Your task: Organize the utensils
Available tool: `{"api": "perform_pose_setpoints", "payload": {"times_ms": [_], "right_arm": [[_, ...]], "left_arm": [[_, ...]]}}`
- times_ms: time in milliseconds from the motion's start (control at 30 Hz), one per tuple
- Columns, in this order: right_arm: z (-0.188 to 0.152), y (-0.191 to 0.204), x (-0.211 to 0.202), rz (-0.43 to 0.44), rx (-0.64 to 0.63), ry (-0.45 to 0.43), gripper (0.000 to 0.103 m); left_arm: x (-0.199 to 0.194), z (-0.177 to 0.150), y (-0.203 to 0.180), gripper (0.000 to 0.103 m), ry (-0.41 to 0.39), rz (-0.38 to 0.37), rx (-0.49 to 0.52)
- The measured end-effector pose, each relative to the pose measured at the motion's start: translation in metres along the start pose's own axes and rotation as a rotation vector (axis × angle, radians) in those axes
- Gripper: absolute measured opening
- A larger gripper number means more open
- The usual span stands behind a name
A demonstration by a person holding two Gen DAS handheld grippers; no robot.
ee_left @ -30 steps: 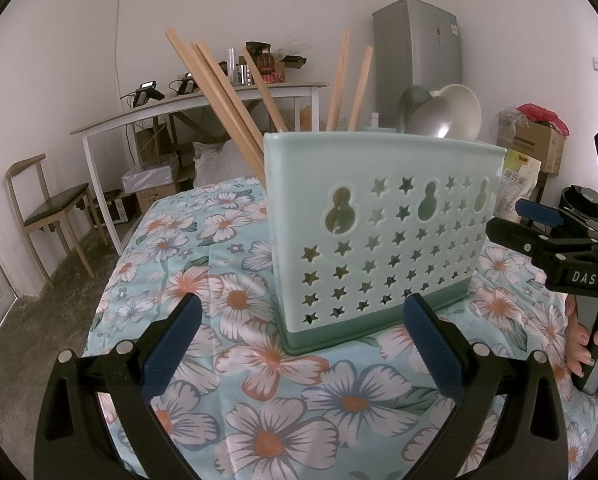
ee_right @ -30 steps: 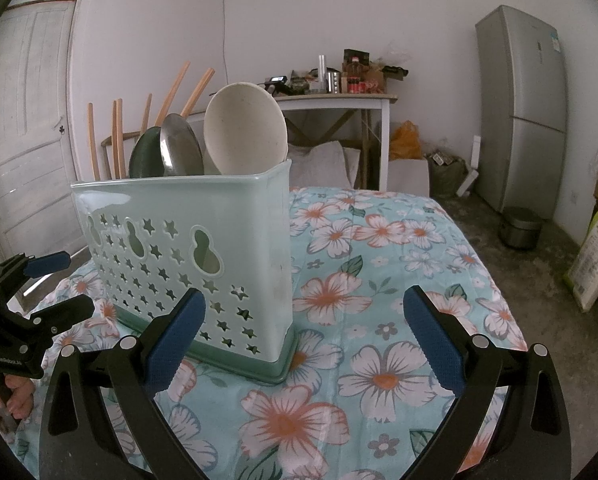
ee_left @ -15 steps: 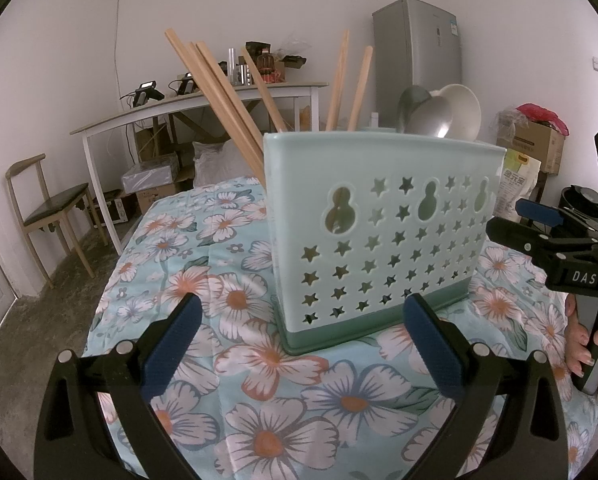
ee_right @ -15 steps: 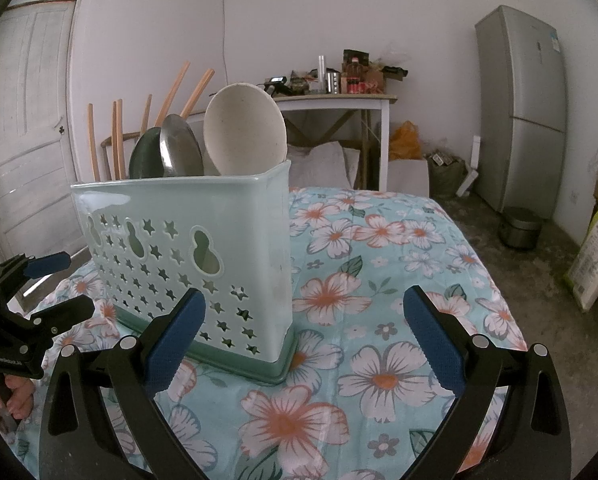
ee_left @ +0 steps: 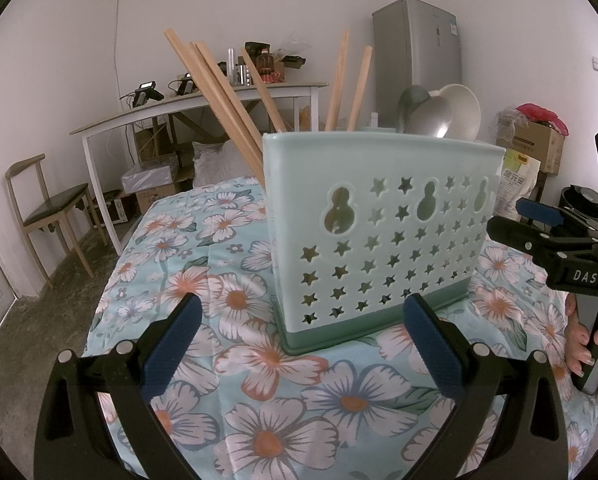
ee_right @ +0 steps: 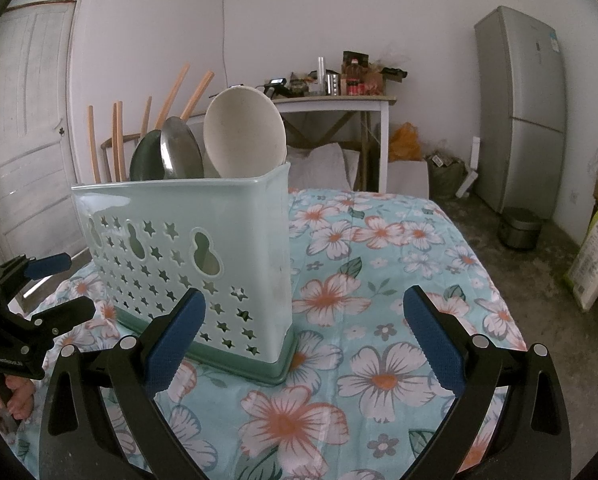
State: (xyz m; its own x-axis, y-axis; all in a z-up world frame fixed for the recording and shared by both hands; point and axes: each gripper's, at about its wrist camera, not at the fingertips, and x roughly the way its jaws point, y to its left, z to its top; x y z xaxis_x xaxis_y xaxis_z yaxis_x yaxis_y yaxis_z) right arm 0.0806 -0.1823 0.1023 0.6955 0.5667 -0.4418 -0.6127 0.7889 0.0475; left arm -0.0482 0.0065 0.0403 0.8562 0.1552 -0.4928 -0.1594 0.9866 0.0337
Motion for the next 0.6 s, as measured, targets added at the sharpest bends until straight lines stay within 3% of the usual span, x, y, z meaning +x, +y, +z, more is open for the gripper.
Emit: {"api": "perform_pose_setpoints", "payload": {"times_ms": [600], "right_arm": [[-0.0004,0.0001,-0.0001,0.0,0.0,0.0,0.095]], "left_arm": [[0.0,0.0009,0.0005,0.099,0.0,-0.001,0.002]]}}
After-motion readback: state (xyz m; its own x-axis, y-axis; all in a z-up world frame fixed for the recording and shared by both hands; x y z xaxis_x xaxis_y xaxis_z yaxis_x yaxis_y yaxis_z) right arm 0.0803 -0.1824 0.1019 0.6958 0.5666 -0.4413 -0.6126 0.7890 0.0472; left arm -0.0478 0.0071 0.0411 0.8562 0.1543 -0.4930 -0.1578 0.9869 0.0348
